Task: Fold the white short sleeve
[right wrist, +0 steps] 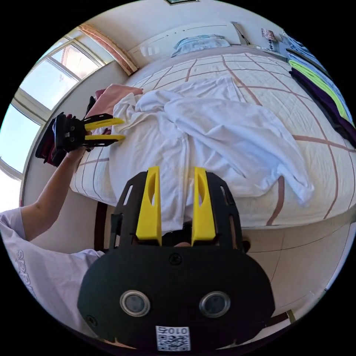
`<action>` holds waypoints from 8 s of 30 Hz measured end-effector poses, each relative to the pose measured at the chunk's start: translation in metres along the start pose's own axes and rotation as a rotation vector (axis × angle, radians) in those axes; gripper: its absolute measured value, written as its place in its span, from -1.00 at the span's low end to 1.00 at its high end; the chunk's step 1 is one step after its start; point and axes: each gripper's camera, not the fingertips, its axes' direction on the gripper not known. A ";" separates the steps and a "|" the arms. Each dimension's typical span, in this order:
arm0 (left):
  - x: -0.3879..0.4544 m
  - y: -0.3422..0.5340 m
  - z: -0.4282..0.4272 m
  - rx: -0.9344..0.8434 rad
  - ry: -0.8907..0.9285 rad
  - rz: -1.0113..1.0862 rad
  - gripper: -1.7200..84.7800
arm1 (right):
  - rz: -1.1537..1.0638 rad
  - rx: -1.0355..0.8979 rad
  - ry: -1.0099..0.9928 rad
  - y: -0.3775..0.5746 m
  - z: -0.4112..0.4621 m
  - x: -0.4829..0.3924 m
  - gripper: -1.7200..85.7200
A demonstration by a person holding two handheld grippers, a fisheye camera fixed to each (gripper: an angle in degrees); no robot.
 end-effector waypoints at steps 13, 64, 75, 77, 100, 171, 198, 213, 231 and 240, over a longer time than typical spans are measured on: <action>-0.032 0.042 -0.068 0.217 0.115 -0.262 -0.96 | -0.213 -0.019 0.105 0.011 -0.057 0.007 -0.91; 0.078 -0.011 -0.006 0.275 0.394 -0.164 -0.73 | -0.216 0.258 0.023 0.233 -0.065 0.151 -0.89; 0.223 -0.037 -0.008 0.283 -0.034 -0.099 -0.68 | -0.192 0.315 -0.069 0.261 -0.072 0.146 -0.89; 0.236 -0.049 -0.006 0.289 -0.151 -0.074 -0.71 | -0.210 0.313 -0.060 0.268 -0.073 0.139 -0.89; -0.045 0.026 -0.353 0.869 -0.138 -0.464 -0.97 | -0.521 0.608 0.448 0.353 -0.284 -0.059 -0.89; 0.106 -0.128 -0.051 0.186 0.106 -0.282 -0.96 | -0.273 0.164 0.253 0.187 -0.055 0.149 -0.89; -0.061 0.124 -0.020 0.244 0.103 -1.226 -0.76 | -0.020 0.147 0.226 -0.092 -0.004 0.159 -0.67; -0.086 0.206 -0.001 0.228 0.218 -1.366 -0.76 | 0.597 0.395 0.123 0.006 -0.109 0.314 -0.90; -0.107 0.259 -0.040 0.317 0.239 -1.384 -0.78 | -0.136 0.360 0.126 -0.060 -0.074 0.107 -0.89; -0.123 0.258 -0.044 0.276 0.299 -1.314 -0.73 | -0.174 0.071 0.119 -0.050 0.005 0.087 -0.86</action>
